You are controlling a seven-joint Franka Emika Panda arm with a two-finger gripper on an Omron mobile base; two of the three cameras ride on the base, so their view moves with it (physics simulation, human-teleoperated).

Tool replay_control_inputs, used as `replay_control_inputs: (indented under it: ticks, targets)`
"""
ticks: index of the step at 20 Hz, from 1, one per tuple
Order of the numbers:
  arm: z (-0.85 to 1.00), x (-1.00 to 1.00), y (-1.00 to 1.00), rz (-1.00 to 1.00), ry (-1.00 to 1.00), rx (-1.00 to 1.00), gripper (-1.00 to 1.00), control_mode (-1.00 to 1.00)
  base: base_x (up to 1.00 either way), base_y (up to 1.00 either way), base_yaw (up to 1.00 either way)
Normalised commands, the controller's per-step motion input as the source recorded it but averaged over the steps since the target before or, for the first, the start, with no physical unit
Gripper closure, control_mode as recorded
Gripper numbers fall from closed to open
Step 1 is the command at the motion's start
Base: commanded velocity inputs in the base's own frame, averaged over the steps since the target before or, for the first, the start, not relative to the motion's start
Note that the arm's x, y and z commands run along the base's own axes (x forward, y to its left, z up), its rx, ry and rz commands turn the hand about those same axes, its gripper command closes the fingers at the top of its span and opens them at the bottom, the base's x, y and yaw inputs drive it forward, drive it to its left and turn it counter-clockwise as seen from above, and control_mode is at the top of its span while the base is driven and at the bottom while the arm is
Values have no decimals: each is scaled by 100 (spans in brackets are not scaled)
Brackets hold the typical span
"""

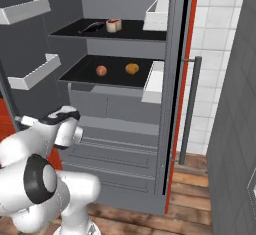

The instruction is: Gather the onion and potato from the fridge and place them on a tray on the dining counter. Then gather the steak and fish from the fridge and place them on the other tray.

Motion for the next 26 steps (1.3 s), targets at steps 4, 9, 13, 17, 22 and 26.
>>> replay_control_inputs:
  ticks: [4,9,13,17,22,26]
  targets:
    - [78,-49,-21,0,0,-2,-100,-100,0,0,0]
    - [52,-33,-14,0,0,-7,-100,-100,0,0,0]
    - [28,-35,-26,0,0,-14,-100,-100,0,0,0]
    - [56,-44,-55,0,0,-18,-100,-100,0,0,0]
    - [74,-52,-60,0,0,-20,-100,-100,0,0,0]
    - [73,-48,-45,0,0,-23,-100,-100,0,0,0]
